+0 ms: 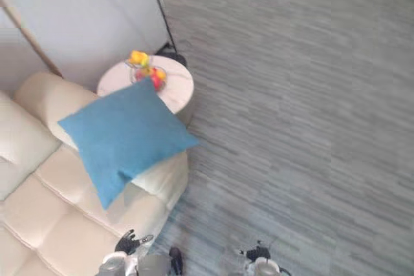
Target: Pick up cushions and gather them together orderly.
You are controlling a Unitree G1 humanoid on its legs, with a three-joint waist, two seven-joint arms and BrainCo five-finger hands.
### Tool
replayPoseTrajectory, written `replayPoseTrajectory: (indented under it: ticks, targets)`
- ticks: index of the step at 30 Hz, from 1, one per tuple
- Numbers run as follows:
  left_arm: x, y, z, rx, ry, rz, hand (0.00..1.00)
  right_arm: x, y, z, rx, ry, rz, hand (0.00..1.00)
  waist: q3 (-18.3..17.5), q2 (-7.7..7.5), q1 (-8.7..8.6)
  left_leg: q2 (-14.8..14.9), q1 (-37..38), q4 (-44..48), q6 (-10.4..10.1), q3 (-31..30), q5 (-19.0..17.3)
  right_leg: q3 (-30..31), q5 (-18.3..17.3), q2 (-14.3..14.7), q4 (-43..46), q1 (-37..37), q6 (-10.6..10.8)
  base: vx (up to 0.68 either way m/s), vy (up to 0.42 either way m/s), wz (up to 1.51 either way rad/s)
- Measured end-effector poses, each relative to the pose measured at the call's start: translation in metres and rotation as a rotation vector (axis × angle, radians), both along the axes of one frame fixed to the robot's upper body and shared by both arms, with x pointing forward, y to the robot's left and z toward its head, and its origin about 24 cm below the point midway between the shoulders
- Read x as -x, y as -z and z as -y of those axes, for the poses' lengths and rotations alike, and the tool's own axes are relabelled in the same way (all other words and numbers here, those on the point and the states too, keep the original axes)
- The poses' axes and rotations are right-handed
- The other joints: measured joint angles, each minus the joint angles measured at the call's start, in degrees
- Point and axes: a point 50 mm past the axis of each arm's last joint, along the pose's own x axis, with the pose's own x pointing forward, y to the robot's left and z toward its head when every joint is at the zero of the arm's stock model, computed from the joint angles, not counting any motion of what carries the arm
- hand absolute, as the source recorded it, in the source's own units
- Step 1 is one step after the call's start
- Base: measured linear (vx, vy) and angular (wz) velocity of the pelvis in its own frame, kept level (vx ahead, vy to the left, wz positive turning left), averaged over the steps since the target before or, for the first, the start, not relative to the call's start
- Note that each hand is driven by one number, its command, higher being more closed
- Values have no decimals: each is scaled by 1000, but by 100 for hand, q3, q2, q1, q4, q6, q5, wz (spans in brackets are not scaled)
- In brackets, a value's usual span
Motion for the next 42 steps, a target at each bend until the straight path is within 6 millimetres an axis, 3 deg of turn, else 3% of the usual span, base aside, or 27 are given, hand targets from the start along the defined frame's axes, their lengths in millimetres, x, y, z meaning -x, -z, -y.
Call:
replayPoseTrajectory:
  ticks: [2,4,6,8,9,11,13,17,18,21,22,26,31,33,37,42]
  targets:
    - [1,0,0,-6,9,-8,0,-2,-1,1,4,2,17,0,-3,11,-72,9,353,-237,-26,-381,-21,-78,-284,92,-105,-327,-232,199,-73,93]
    - [1,1,4,4,13,-8,0,-5,-3,2,9,3,36,0,-26,51,-85,95,405,-262,-111,-707,-170,13,-335,275,-750,-649,-305,150,-140,96]
    - [0,1,8,15,13,-5,0,-8,-5,2,10,2,50,0,-36,76,-89,236,416,-260,-289,-1098,-282,642,-232,682,-1936,-941,-325,252,-282,93]
    - [0,1,7,10,11,-5,0,-7,-4,1,7,2,48,0,-49,39,-92,298,448,-195,-500,-1430,-419,1247,122,930,-2949,-941,-286,298,-341,92]
    - [-1,0,4,1,6,-3,0,-3,-3,-1,-1,13,39,0,-79,-113,-117,219,471,-52,-674,-1635,-575,1477,809,924,-3357,-797,-381,355,-386,94]
    - [1,2,15,32,-10,-2,0,-2,-4,8,13,44,37,0,-139,161,-79,497,514,-23,-740,-1645,-571,1120,418,1054,-2942,-771,-615,421,-393,87]
    - [2,3,23,56,-25,-3,0,-4,-4,8,13,44,43,0,-159,307,-99,663,524,-20,-828,-1645,-520,781,145,1071,-2725,-691,-747,324,-248,74]
    - [-7,0,27,66,-20,27,0,-4,-4,5,3,38,41,0,-138,319,-104,931,73,1011,-1064,-1393,-368,242,-2,1141,-2995,-95,-863,239,-156,72]
    - [-11,-2,28,64,-18,46,0,-4,-3,3,-3,39,41,0,-91,230,-65,1078,-164,1507,-1134,-1041,-313,118,-2,1127,-3129,93,-871,185,-78,47]
    - [-11,-3,30,70,-16,51,0,-5,-4,1,-8,42,46,0,-105,226,-85,1330,-330,1503,-927,162,-387,-70,-2,980,-3261,347,-868,117,5,44]
    - [-12,-3,31,70,-8,53,0,-5,-4,1,-8,43,47,0,-115,239,-89,1322,-392,1006,-774,557,-129,-125,-6,904,-3229,360,-809,92,109,57]
    - [-9,-2,18,23,28,32,0,-3,-2,-6,-29,43,35,0,-232,47,-61,839,-292,319,-797,543,-54,-78,26,687,-3559,364,-531,108,156,43]
    - [10,4,8,3,11,-30,0,0,-1,-6,-28,46,28,0,-277,49,-83,505,245,-218,-716,557,90,-1,119,518,-3890,812,-398,78,83,5]
    - [11,5,7,3,4,-35,0,1,-1,-6,-24,48,25,0,-284,35,-85,444,309,-489,-717,521,248,-3,197,507,-3957,814,-326,31,8,14]
    - [13,5,3,-2,-18,-41,0,2,-1,-2,-9,52,21,0,-298,24,-107,420,328,-841,-715,421,529,19,469,623,-4199,826,-398,-2,-6,13]
    - [19,4,-14,-26,-98,-45,0,-8,-11,31,71,105,67,0,-332,-28,-119,389,339,-942,-699,395,581,132,583,647,-4336,851,-376,-21,10,0]
